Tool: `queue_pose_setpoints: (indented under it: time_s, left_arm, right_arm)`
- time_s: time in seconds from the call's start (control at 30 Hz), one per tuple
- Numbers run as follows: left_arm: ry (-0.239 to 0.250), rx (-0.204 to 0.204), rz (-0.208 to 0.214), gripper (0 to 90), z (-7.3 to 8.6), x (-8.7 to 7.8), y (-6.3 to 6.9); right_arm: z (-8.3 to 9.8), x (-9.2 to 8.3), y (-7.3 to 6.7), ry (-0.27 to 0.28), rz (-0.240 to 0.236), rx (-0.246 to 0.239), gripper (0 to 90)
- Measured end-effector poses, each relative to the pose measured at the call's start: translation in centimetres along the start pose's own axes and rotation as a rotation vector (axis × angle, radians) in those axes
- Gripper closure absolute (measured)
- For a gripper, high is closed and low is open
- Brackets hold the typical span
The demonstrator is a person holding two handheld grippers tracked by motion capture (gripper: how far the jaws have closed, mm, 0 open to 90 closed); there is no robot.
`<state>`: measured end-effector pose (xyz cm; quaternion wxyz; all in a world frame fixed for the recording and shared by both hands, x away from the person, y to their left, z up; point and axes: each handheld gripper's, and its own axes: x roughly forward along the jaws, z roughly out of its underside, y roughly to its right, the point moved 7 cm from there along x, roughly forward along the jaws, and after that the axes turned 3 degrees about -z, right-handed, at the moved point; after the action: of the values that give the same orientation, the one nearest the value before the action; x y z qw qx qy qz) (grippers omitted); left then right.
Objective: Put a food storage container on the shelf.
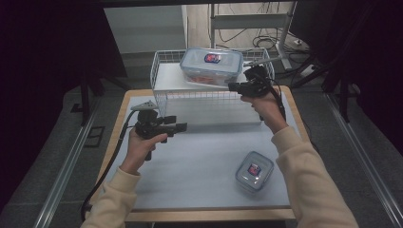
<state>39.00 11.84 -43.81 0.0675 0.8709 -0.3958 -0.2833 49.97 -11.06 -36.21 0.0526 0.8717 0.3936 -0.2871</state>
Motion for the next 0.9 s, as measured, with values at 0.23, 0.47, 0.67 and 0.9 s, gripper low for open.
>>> queue_pose_setpoints:
  time_s: [0.23, 0.47, 0.67, 0.9]
  left_arm:
    - [-0.011, 0.002, 0.013, 31.9, 0.4, 0.2, 0.4]
    - [-0.012, -0.01, 0.019, 31.7, 0.5, 0.2, 0.2]
    - [-0.021, -0.011, 0.016, 31.5, 0.7, 0.5, 0.0]
    - [-0.019, -0.011, 0.015, 31.4, 0.7, 0.3, -0.1]
  right_arm:
    - [-1.0, 2.1, -0.1, -0.005, 0.017, 0.008, 89.3]
    - [-1.3, 2.2, 1.3, 0.005, 0.046, 0.039, 89.3]
    - [-1.4, 2.2, 2.6, 0.014, 0.076, 0.062, 89.4]
    - [-1.6, 2.3, 3.3, 0.026, 0.079, 0.087, 89.4]
